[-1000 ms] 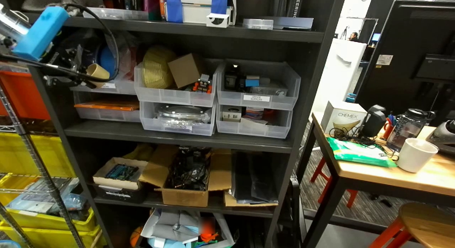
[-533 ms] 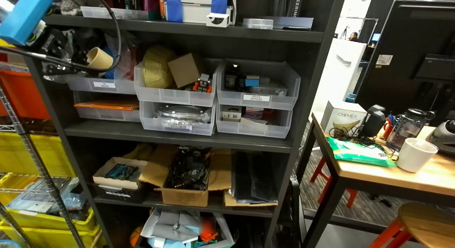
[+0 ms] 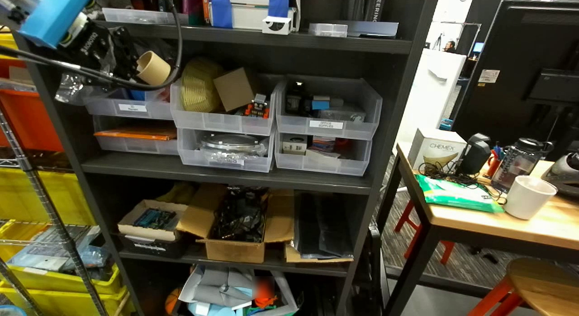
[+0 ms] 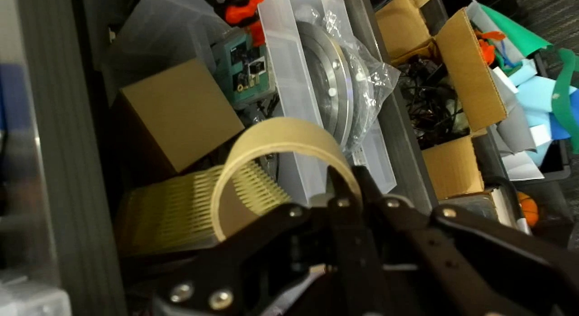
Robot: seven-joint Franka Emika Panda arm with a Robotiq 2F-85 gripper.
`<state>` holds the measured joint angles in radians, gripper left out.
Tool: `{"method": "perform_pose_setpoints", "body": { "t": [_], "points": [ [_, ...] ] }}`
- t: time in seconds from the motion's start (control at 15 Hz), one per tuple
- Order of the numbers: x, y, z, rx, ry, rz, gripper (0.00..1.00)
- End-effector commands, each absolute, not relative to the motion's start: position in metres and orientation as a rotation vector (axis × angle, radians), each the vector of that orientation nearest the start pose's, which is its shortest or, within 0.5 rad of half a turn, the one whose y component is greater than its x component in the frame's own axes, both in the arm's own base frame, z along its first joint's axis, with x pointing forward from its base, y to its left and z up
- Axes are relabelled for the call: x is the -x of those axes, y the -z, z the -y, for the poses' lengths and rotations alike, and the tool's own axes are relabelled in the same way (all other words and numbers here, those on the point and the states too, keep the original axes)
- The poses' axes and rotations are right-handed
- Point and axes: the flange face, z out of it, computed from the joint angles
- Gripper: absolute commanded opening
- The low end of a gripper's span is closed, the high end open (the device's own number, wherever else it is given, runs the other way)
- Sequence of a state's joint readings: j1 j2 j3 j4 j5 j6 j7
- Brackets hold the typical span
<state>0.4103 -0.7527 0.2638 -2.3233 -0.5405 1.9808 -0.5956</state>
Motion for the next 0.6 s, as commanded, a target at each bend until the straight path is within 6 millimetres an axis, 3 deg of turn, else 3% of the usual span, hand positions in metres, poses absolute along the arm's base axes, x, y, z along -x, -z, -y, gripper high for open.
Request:
{"method": "perform_pose_setpoints", "body": {
  "t": [0.0, 0.53],
  "points": [
    [-0.298, -0.638, -0.204, -1.891, -0.499, -1.478, 0.01],
    [-0.346, -0.623, -0.2, -1.91, -0.56, -1.504, 0.01]
  ]
}}
